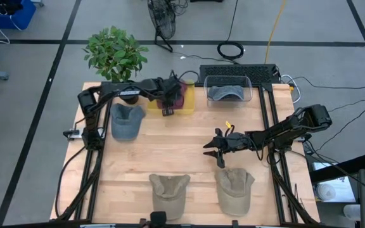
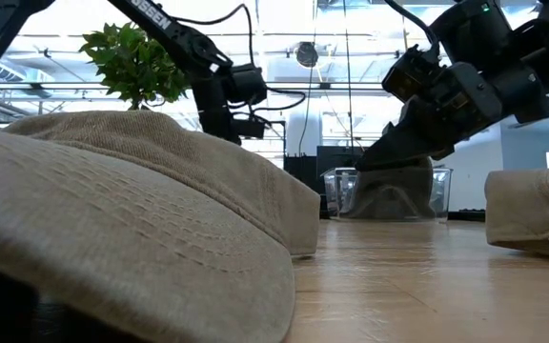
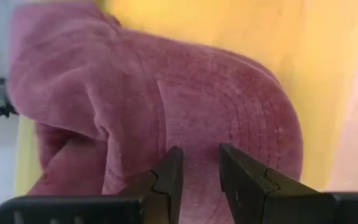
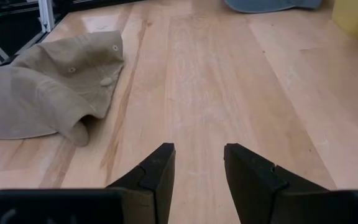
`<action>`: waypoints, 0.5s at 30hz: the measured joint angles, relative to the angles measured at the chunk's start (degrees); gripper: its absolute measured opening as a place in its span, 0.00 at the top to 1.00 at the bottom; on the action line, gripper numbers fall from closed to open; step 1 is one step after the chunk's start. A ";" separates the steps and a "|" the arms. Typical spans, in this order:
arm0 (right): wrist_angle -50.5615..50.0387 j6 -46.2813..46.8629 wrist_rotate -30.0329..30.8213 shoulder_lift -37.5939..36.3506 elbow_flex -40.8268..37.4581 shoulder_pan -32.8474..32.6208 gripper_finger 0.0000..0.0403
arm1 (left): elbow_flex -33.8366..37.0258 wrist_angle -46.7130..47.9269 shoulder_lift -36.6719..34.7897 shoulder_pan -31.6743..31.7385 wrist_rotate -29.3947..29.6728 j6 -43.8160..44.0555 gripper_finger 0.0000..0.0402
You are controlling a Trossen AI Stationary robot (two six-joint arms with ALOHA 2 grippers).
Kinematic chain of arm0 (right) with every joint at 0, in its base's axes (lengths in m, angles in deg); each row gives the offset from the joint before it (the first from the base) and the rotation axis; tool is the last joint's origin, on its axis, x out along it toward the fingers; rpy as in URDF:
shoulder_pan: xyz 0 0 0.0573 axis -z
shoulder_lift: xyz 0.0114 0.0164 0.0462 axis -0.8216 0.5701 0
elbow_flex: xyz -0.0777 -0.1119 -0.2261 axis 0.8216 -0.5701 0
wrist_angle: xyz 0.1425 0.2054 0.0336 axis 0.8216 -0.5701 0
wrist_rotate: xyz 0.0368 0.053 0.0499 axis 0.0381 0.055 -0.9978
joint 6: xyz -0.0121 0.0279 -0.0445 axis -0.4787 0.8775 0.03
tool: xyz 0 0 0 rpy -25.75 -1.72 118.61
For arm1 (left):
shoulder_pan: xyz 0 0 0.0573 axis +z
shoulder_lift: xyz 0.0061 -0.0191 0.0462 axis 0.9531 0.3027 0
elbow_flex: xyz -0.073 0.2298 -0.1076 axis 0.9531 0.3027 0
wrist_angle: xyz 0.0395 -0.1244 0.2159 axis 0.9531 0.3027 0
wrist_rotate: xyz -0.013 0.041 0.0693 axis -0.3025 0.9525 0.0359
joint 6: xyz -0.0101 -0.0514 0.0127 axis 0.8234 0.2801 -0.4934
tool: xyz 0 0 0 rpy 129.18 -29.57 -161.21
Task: Pick & Place hat
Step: Put the red cap into the yellow bin, then put the blue cap into the transparent bin
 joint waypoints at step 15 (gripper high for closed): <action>-0.40 -0.15 0.02 0.02 0.00 -0.01 0.69 | 0.15 0.18 -7.48 0.20 3.08 -1.89 0.73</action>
